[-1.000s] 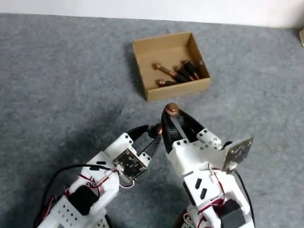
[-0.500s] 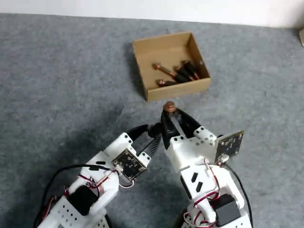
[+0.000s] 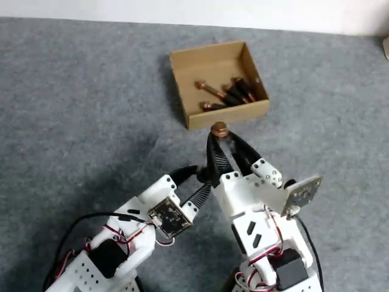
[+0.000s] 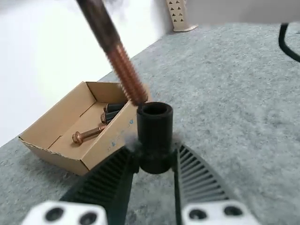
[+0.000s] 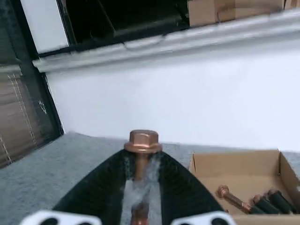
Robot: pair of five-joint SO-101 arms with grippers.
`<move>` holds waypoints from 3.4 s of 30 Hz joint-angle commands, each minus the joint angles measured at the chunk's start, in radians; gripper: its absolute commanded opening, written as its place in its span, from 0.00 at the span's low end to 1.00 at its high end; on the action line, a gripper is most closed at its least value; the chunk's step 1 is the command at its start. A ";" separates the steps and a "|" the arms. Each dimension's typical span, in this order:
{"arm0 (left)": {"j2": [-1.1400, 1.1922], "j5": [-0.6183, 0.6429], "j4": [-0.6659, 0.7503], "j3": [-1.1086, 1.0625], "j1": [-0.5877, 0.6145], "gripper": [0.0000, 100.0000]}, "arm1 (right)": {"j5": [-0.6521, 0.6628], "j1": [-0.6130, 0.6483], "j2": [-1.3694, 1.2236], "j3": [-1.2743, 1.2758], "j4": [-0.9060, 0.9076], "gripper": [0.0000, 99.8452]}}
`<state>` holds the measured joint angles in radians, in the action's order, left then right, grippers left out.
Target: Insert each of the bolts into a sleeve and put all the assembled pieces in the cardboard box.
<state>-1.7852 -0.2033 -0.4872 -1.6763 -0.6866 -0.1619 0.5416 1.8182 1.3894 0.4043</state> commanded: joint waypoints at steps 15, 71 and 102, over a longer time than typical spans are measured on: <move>-0.013 -0.003 0.017 -0.019 -0.013 0.00 | 0.009 -0.025 0.007 -0.002 0.050 0.00; -0.007 0.063 0.026 -0.019 0.062 0.00 | -0.028 -0.025 0.007 -0.068 0.136 0.00; -0.007 0.080 0.044 -0.019 0.094 0.00 | -0.023 0.076 0.007 0.008 0.148 0.00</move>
<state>-1.7868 -0.1281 -0.4703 -1.6763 -0.6022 -0.1788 0.5999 1.8274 1.3817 0.5485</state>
